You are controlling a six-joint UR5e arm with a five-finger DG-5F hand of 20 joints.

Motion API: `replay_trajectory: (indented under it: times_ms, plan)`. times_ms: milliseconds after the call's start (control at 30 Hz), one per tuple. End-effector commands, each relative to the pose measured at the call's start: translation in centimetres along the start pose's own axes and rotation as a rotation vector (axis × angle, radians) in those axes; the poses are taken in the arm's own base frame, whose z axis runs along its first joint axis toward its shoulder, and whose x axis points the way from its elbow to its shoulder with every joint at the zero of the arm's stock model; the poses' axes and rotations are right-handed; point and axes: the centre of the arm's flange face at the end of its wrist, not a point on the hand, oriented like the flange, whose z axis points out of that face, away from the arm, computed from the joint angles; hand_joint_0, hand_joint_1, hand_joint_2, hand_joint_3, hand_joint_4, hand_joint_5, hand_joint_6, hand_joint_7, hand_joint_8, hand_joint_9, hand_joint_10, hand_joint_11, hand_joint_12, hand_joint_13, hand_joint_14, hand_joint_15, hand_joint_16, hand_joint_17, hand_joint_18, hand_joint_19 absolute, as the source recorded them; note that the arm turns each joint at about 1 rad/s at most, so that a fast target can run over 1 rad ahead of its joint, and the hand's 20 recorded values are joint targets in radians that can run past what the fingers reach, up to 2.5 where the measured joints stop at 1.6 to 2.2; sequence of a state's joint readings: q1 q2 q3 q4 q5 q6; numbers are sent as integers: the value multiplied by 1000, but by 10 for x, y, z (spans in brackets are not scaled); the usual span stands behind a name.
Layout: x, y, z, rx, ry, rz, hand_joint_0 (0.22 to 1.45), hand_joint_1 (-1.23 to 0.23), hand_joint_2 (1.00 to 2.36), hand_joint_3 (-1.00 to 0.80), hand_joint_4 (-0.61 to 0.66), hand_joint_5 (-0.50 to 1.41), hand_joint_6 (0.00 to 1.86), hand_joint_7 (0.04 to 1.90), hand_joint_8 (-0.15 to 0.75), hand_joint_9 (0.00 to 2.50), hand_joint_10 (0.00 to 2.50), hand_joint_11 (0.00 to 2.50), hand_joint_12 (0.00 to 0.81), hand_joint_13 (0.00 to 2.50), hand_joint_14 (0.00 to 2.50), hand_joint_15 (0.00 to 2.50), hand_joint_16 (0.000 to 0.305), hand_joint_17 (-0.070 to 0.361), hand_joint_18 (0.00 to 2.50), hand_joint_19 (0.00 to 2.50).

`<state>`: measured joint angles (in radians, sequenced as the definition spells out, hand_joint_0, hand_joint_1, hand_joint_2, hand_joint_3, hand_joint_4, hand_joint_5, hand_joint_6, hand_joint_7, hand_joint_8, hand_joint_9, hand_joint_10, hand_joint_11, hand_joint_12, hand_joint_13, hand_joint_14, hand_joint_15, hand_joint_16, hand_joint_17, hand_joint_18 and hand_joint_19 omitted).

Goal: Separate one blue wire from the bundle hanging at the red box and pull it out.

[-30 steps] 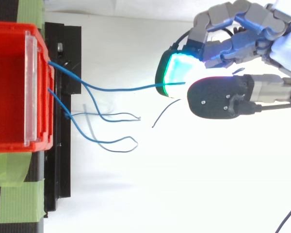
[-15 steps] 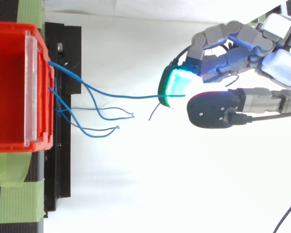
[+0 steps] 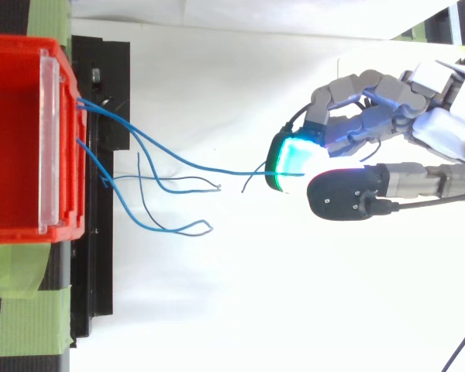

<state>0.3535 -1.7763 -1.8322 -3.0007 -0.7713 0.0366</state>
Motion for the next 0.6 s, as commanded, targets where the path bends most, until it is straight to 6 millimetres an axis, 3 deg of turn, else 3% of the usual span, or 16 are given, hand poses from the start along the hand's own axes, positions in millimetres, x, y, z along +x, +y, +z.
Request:
replay_trajectory:
  times_ms: [0,267,567]
  plan:
    - [-1,-12,-4,16,3,10,599,-850,1001,-7,-299,-79,869,1044,332,775,10,359,459,496,10,411,61,137,689,381]
    - [1,-31,-14,42,19,29,600,-851,1001,-9,-299,-80,870,1038,331,774,9,367,458,495,10,411,61,137,690,381]
    - [4,-33,-17,56,26,27,600,-851,1002,-8,-299,-80,871,1034,330,774,9,364,458,495,11,410,61,137,690,382]
